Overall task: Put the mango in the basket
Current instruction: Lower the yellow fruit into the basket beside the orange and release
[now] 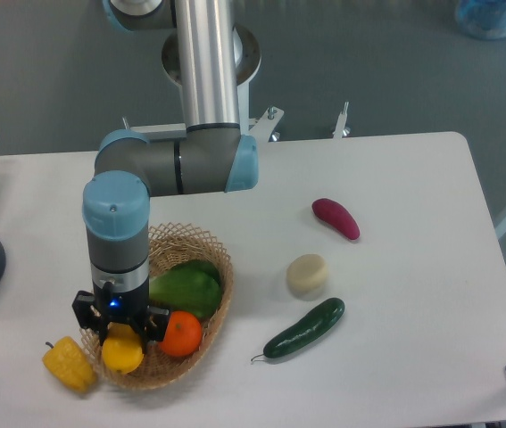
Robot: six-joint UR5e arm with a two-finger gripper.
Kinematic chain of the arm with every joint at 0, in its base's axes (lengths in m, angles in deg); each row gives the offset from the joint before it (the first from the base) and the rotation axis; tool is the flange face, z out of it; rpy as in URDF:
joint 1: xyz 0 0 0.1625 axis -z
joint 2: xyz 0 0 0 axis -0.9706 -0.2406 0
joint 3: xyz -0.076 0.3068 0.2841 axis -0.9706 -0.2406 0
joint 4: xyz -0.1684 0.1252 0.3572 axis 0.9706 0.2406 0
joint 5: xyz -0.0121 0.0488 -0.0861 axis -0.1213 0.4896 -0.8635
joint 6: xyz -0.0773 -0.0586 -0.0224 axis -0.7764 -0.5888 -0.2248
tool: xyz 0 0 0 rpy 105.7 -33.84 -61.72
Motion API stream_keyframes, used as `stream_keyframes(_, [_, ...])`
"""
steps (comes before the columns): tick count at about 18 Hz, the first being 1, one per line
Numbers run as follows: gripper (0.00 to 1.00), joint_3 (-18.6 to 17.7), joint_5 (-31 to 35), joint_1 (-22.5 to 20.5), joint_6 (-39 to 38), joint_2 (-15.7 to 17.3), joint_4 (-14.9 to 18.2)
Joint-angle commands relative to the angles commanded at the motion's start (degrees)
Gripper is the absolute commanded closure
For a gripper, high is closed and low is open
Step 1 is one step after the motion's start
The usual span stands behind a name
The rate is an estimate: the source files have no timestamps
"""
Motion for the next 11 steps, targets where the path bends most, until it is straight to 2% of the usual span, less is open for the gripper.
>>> stream_keyframes(5, [0.61, 0.4, 0.0, 0.3, 0.3, -1.1, -0.1])
stream_keyframes(10, [0.54, 0.4, 0.0, 0.4, 0.4, -1.5, -0.1])
stream_keyframes(11, [0.50, 0.3, 0.0, 0.4, 0.4, -1.5, -0.1])
